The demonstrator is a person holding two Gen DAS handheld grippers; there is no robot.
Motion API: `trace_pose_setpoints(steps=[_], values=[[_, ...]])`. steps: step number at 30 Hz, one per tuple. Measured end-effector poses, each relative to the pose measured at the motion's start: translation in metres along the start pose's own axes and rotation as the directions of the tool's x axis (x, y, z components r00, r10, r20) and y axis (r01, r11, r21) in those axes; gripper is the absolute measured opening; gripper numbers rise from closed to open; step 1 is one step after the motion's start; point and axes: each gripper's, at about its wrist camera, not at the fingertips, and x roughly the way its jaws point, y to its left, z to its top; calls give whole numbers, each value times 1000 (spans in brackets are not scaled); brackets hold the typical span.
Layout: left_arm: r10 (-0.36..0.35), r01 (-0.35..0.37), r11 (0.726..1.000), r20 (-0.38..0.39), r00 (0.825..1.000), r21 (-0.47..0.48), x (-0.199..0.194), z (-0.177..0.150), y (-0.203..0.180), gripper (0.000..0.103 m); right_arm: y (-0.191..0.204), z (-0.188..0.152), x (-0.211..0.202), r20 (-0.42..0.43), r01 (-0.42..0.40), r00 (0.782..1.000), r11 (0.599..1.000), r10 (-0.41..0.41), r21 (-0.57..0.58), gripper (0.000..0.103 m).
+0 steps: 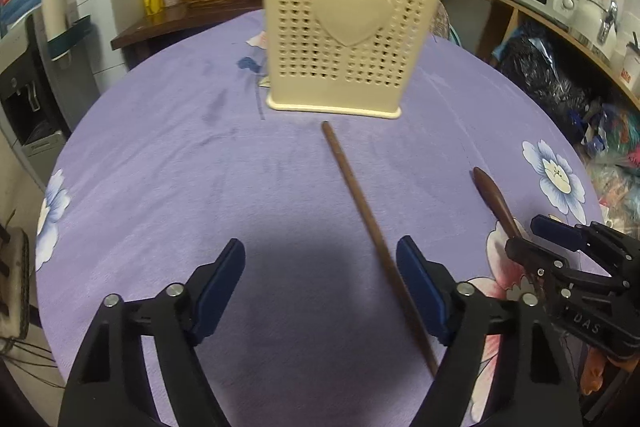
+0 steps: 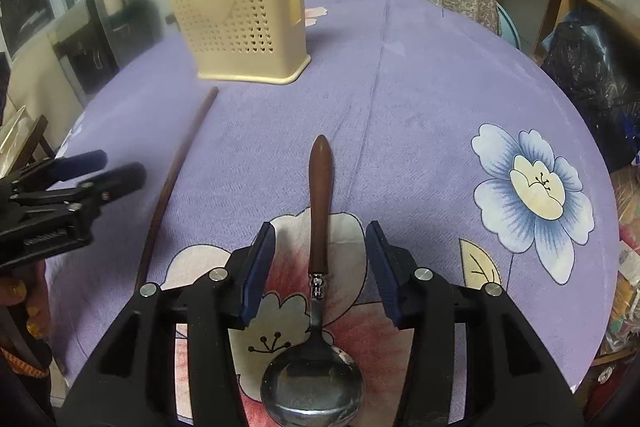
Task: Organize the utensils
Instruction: 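Close the left tool on the brown chopstick while the right tool grips the wooden-handled spoon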
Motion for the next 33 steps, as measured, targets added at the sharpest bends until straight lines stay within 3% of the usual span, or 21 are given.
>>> trace_pose_setpoints(steps=[6,11,16,22,27,33], values=[[3,-1,998,-39,999,68,7,-10,-28,72,-7,1,0,0,-3,1000,1000,3,31,48],[98,-96,984,-8,995,150,0,-28,-40,73,-9,0,1,0,4,1000,999,-4,44,48],[145,-143,975,-5,989,169,-7,-33,-29,73,-9,1,0,2,15,1000,999,-15,44,49],[118,-115,985,-17,993,129,-10,-30,-11,72,-9,2,0,13,1,1000,999,-2,49,49],[52,-50,987,-11,999,150,-1,-4,-18,72,-8,12,1,10,-31,999,999,31,32,49],[-6,14,994,-72,997,110,33,29,-17,55,-5,28,17,-29,-47,998,999,47,0,48]])
